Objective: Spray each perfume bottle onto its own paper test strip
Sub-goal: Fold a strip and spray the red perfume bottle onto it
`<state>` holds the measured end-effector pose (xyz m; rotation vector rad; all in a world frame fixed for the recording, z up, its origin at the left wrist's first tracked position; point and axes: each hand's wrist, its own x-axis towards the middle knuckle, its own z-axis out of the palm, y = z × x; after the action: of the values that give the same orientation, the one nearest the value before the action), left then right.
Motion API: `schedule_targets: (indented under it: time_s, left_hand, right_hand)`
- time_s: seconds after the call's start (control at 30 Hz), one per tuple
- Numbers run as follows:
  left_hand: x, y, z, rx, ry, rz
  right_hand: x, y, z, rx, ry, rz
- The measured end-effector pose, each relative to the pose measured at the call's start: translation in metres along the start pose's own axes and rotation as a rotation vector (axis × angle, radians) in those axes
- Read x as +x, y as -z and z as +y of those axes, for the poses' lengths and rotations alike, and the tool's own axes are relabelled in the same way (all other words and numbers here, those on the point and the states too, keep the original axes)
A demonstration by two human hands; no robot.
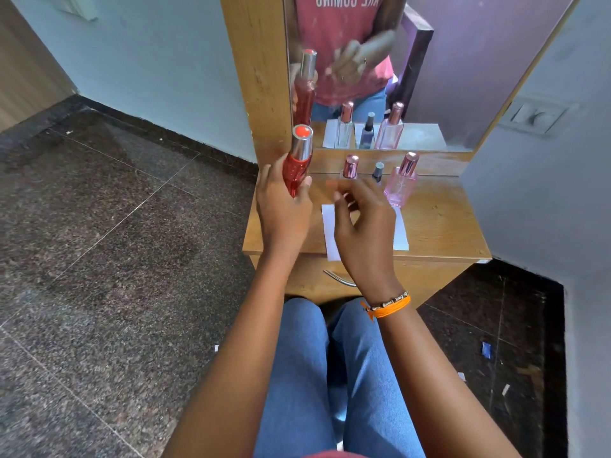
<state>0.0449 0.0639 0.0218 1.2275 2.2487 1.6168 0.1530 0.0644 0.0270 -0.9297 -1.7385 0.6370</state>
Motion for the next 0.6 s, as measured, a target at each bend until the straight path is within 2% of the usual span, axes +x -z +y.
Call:
schedule_targets:
  time_s: [0.1,0.3,0.37,0.43,0.5,0.6]
  left_hand:
    - [-0.017,0.014,0.004,0.047,-0.072,-0.03]
    - [-0.053,0.029,0.017,0.03,-0.196,-0.161]
    - [-0.056,0.034,0.02,-0.084,-0.17,-0.272]
    - [-0.057,0.038,0.02,-0.218,-0.119,-0.453]
    - [-0.06,0.039,0.016,-0.311,-0.083,-0.587]
    - [-0.065,0.036,0.008,-0.454,-0.027,-0.708]
  right_hand:
    - [0.01,0.005,-0.018,0.133,0.023,0.062]
    - [0.022,0.005,-0.041,0.27,-0.044,-0.128]
    - [0.023,0.005,-0.046,0.321,-0.092,-0.056]
    - [0.026,0.007,-0.048,0.391,-0.153,0.023]
    - [0.032,0.012,-0.048,0.491,-0.274,0.065]
    - [0.041,0.03,-0.041,0.791,-0.513,-0.069]
